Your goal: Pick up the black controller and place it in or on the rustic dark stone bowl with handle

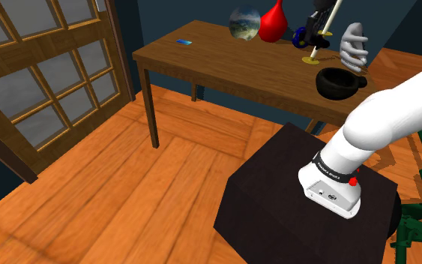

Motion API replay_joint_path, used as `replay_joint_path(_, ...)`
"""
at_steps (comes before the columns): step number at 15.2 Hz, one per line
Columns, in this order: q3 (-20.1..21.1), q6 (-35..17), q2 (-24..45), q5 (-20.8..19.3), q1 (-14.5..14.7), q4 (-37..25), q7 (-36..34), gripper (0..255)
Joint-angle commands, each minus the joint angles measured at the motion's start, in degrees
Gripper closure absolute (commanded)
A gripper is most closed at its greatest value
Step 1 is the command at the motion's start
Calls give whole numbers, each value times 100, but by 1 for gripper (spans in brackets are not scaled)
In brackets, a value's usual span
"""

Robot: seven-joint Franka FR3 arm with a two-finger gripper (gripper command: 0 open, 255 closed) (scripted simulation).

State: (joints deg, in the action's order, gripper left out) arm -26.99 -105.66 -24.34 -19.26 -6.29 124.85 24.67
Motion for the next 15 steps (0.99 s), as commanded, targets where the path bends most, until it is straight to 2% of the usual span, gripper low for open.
replay_joint_path(1,25,162,4,25,12,-166,25,255)
replay_joint_path(3,39,251,5,36,17,-256,39,255)
replay_joint_path(15,345,1306,-2677,-667,-843,1304,342,255)
